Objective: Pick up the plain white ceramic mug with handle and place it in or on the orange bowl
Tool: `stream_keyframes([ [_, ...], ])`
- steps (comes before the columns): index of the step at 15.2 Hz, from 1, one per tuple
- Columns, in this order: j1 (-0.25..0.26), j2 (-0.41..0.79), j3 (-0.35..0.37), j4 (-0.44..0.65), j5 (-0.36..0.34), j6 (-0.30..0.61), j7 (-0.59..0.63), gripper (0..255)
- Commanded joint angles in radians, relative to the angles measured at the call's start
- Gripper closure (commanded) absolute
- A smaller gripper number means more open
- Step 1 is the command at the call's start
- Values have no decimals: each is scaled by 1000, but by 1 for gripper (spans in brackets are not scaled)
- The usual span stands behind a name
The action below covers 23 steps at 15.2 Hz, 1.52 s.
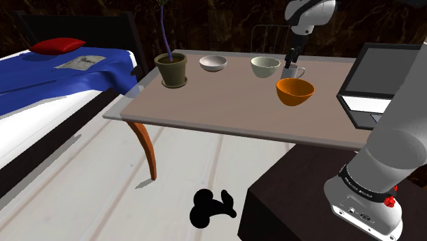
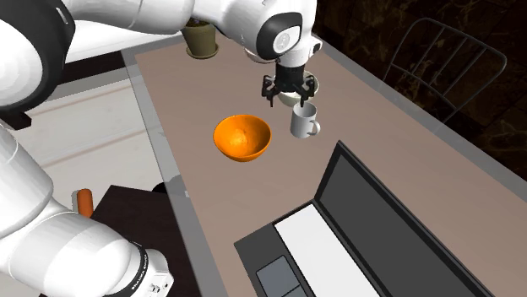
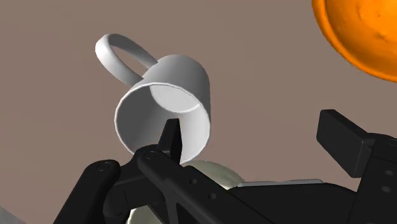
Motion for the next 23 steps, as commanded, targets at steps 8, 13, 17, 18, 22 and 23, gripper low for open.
stream_keyframes([
  [8,-46,131,13,58,92,63,-76,0],
  [13,-48,143,16,52,99,80,-81,0],
  [17,-48,143,16,53,99,80,-81,0],
  [18,-48,143,16,53,99,80,-81,255],
  [22,-48,143,16,53,99,80,-81,255],
  [23,-48,143,16,53,99,80,-81,255],
])
